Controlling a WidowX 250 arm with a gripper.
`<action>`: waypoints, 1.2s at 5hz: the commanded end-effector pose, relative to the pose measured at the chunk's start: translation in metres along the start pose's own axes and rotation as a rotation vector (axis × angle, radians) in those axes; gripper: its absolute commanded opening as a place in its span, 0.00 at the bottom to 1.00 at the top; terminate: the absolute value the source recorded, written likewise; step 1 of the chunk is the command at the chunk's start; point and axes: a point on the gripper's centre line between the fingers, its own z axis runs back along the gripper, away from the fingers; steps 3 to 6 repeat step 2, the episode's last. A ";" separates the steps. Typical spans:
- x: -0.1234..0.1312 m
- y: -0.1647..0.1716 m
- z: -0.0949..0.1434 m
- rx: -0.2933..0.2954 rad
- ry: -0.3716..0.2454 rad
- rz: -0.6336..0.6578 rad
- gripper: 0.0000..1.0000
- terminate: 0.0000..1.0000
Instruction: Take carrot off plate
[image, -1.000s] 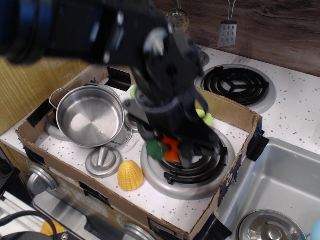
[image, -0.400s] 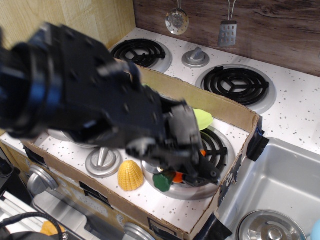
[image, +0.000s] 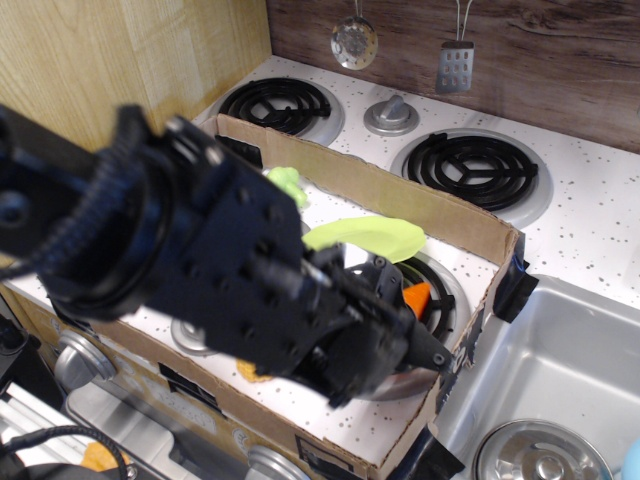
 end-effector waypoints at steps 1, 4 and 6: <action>0.004 -0.024 -0.005 -0.032 -0.002 0.049 1.00 0.00; 0.005 -0.029 0.002 -0.030 0.046 0.067 1.00 1.00; 0.005 -0.029 0.002 -0.030 0.046 0.067 1.00 1.00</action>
